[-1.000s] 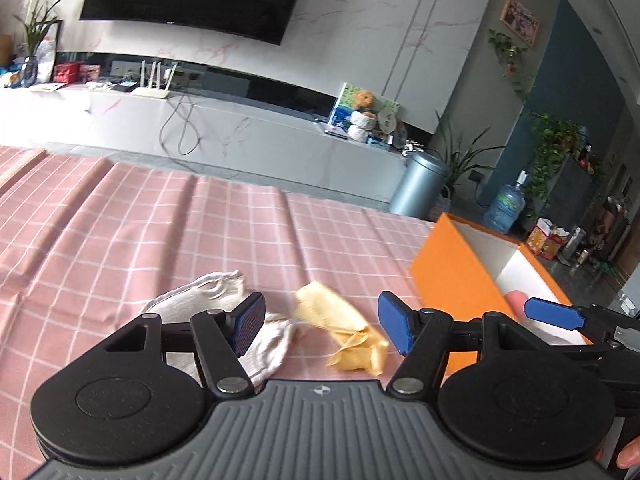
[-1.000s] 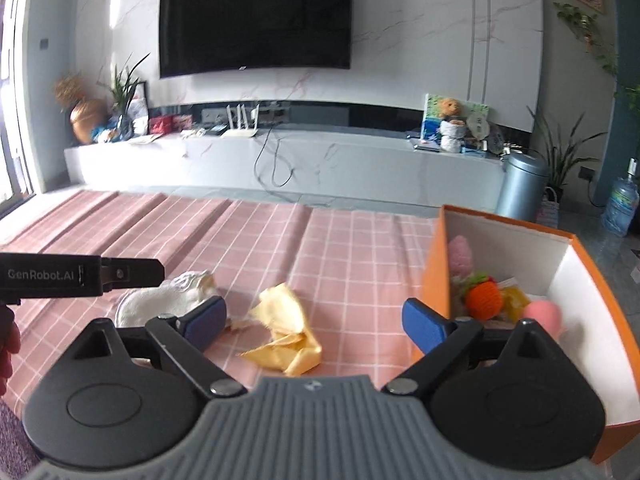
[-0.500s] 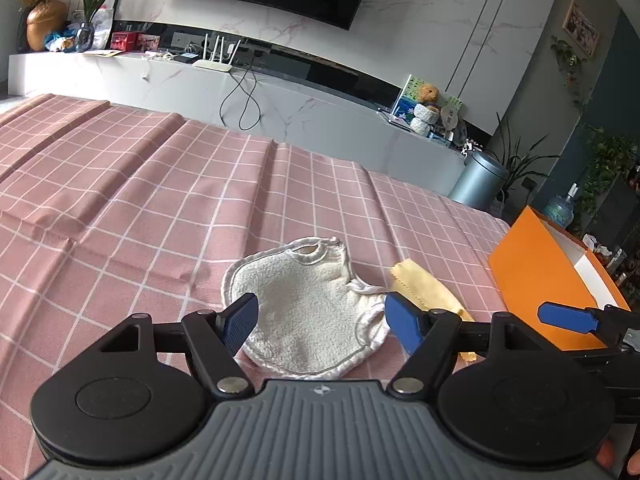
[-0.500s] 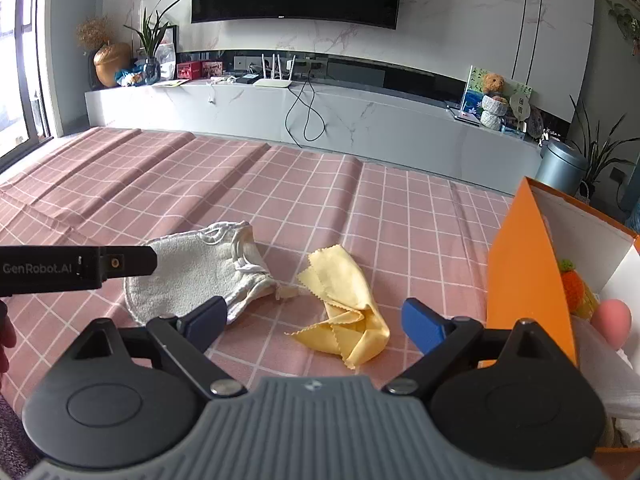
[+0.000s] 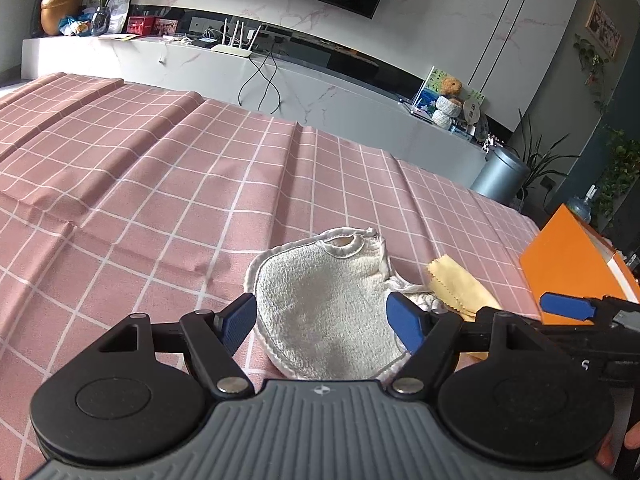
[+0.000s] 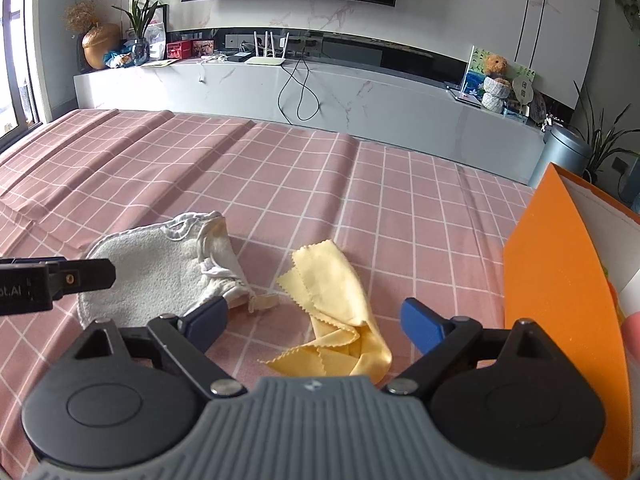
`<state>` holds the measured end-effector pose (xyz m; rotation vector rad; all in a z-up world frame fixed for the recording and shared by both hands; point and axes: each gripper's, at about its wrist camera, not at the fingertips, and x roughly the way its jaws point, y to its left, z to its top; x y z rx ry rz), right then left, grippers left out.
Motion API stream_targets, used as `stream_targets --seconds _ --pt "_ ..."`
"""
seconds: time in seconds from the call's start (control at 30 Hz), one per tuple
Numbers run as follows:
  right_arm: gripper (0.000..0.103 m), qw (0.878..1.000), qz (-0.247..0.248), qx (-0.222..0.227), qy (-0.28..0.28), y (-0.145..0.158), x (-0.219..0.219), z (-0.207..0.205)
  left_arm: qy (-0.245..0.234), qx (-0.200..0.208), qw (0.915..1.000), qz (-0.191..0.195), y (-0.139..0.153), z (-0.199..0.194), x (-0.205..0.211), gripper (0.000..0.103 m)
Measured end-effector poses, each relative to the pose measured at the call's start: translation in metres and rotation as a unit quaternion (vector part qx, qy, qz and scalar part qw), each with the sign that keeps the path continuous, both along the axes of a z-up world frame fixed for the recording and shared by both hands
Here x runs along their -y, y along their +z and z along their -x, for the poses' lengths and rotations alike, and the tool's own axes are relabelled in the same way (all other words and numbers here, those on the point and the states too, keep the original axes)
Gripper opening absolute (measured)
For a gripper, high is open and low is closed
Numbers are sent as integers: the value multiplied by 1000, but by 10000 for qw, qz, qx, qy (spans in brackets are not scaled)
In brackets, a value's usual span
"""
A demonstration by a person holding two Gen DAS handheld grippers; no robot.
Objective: Organize soft objects
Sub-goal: 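Lower the left tool to the white towel while the right tool approaches the yellow cloth, then close the left tool on the white towel while the right tool grasps the yellow cloth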
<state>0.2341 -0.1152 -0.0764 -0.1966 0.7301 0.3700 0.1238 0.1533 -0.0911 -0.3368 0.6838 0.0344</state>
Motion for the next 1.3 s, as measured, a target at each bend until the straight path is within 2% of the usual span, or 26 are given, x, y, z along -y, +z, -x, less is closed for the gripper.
stream_targets --seconds 0.13,0.23,0.33,0.47,0.57,0.63,0.73,0.83,0.87,0.93,1.0,1.1,1.2,1.3 --pt "90 9997 38 -178 -147 -8 3 -21 -143 -15 9983 -567 0 -14 3 88" --pt "83 9989 -11 -415 -221 -17 4 -34 -220 -215 9987 -408 -6 -28 -7 88" --pt "81 9982 -49 -550 -218 -26 4 -40 -149 -286 9993 -213 -13 -34 -13 88" --pt "70 9971 -69 -754 -61 -36 -1 -45 -167 -353 9987 -337 -19 -38 -8 86" --pt "65 9973 -93 -721 42 -40 -7 -42 -223 -331 9978 -531 -20 -39 -1 77" --pt "51 9976 -61 -653 207 -39 -11 -39 -268 -357 9963 -736 -19 -40 6 71" --pt "37 9974 -16 -638 336 -38 -15 -37 -270 -376 9944 -946 -19 -39 11 58" --pt "29 9974 36 -619 360 -37 -15 -36 -253 -373 9933 -1067 -18 -36 14 43" --pt "26 9974 61 -605 376 -37 -15 -36 -224 -368 9927 -1130 -17 -35 15 35" --pt "5 9974 96 -599 387 -36 -15 -35 -171 -314 9922 -1195 -13 -32 15 23" --pt "3 9971 83 -636 398 -35 -15 -36 -192 -245 9939 -1062 -9 -29 13 17" --pt "2 9973 4 -630 374 -30 -11 -33 -171 -162 9937 -1100 -3 -25 15 14" --pt "2 9980 -31 -503 391 -20 -5 -26 -101 -24 9962 -862 7 -21 13 13" --pt "2 9983 -115 -420 390 -10 3 -18 -153 159 9957 -905 19 -18 18 13"
